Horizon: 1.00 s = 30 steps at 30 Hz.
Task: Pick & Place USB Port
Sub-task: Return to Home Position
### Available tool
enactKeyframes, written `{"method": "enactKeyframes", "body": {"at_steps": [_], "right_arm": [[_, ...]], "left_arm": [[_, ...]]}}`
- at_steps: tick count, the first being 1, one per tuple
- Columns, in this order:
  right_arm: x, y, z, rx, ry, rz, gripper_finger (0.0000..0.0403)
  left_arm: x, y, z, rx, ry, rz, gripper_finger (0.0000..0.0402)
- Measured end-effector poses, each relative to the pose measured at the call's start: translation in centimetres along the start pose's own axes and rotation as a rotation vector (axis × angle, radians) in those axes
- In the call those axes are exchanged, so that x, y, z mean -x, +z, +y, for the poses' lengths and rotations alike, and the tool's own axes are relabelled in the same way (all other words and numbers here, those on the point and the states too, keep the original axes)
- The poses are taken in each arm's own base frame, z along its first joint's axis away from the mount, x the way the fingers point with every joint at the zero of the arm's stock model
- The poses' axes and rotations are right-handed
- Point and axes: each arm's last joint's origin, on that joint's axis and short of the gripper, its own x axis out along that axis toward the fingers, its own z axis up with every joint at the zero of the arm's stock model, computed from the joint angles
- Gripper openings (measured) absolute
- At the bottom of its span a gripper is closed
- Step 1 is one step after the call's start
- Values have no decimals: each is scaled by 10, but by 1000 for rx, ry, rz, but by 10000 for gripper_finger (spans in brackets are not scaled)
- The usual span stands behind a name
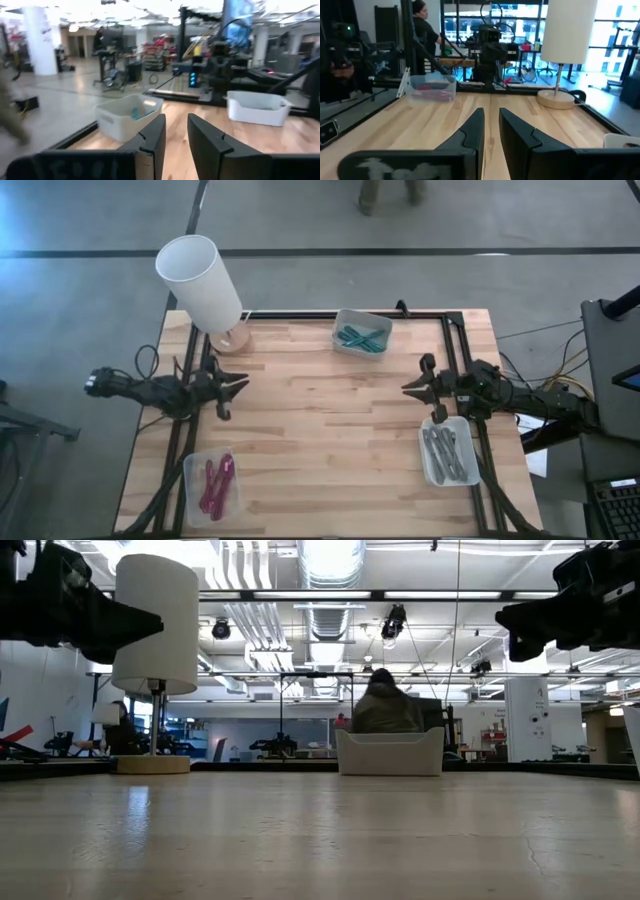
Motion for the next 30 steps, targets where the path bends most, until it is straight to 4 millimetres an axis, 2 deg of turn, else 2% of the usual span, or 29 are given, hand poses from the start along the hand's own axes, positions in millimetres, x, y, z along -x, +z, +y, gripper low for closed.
{"method": "enactKeyframes", "body": {"at_steps": [9,22,30], "right_arm": [[1,-5,0,-7,-1,49,54],[1,-7,0,162,3,65,54],[1,-10,0,89,2,97,54]], "left_arm": [[-1,-4,1,57,23,36,90],[-1,-5,1,-13,22,42,90],[-1,-4,1,-7,22,38,90]]}}
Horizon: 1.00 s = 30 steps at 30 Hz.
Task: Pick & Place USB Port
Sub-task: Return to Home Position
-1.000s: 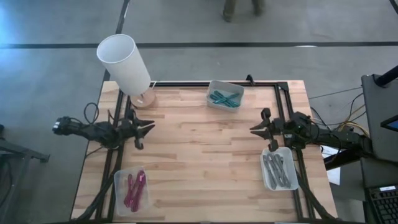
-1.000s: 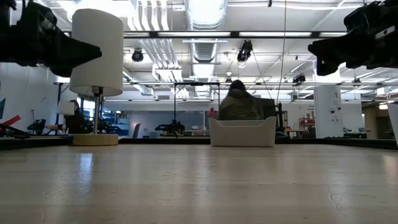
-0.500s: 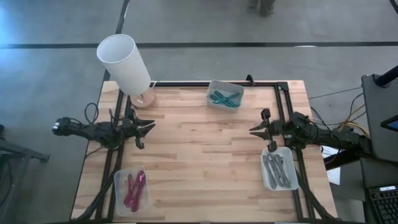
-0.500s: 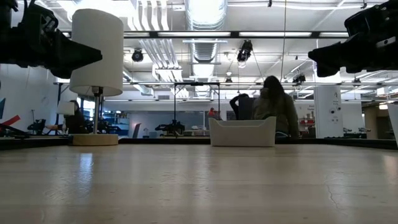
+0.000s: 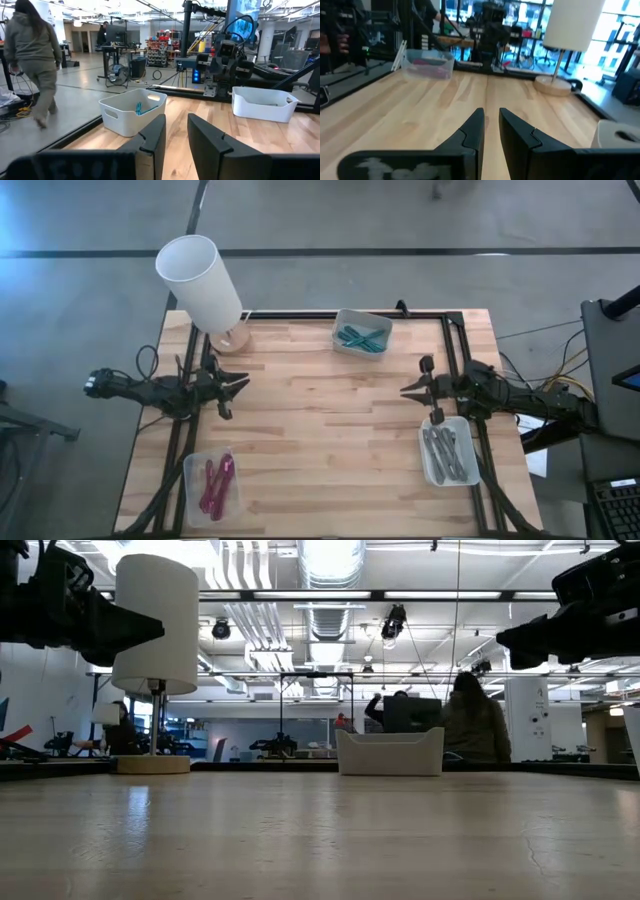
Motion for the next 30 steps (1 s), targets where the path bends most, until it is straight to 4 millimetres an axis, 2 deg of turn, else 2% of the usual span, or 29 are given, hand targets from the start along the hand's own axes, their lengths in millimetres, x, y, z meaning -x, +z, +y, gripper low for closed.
{"method": "enactKeyframes", "body": {"at_steps": [5,13,18,30], "right_arm": [[0,-5,1,-28,4,52,54],[0,-11,1,-180,2,111,54],[0,-11,1,-113,5,106,54],[0,-11,1,-162,2,108,54]], "left_arm": [[0,0,0,3,0,0,90],[0,0,0,3,0,-1,90],[0,0,0,3,0,-1,90],[0,0,0,3,0,-2,90]]}}
